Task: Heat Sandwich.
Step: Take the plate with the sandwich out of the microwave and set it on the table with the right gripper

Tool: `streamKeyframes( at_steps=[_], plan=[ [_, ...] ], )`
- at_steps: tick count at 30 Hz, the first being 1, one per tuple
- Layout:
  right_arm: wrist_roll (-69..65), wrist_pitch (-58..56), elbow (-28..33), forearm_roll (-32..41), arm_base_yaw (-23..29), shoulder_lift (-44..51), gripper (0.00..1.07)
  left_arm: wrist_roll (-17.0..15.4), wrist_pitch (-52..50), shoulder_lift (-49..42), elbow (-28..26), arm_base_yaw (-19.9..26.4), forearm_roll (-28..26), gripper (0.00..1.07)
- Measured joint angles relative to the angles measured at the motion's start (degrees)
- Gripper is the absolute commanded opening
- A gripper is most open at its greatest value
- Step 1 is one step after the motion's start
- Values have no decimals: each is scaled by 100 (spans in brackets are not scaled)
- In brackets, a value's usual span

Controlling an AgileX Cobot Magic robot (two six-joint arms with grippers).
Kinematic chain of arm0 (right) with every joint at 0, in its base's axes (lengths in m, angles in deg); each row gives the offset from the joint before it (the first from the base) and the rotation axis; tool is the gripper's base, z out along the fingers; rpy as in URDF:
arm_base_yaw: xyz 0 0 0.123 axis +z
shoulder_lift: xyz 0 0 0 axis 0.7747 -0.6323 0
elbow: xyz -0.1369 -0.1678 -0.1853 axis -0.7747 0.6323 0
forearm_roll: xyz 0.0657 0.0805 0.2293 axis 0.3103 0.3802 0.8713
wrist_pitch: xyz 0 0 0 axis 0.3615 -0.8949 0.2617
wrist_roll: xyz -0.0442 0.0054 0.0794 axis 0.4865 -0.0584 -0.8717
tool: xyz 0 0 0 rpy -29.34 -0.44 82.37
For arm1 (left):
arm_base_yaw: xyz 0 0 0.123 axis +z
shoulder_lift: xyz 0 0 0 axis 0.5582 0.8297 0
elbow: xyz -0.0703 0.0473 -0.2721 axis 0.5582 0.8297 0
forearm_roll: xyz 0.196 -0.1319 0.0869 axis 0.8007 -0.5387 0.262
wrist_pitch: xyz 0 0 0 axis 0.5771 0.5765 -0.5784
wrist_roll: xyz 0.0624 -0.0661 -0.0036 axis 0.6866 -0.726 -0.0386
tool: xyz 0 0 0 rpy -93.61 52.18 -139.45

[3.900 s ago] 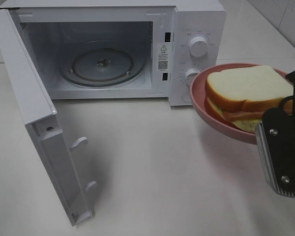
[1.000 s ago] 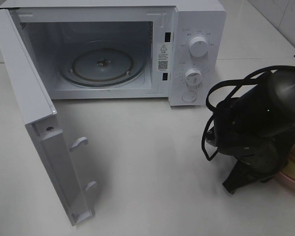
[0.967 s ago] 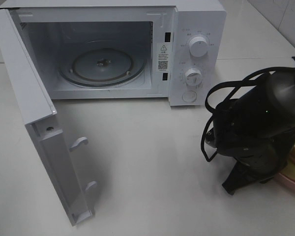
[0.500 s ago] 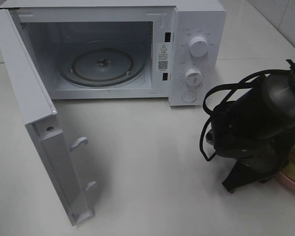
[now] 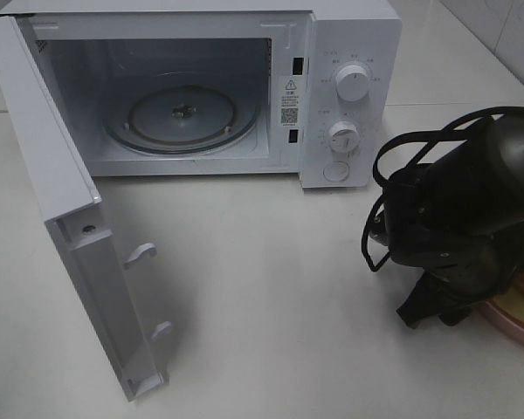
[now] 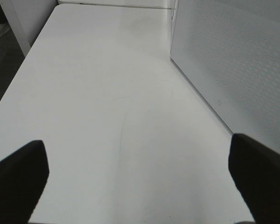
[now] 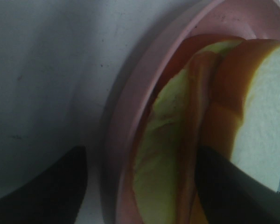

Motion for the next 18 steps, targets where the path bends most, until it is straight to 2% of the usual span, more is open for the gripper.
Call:
streamKeyframes(
  at_steps=[10,18],
  plan=[
    [418,63,-11,212,0,172,76,0,0,0,0,0,0,100],
    [894,269,-6,625,0,877,76,0,0,0,0,0,0,100]
  ],
)
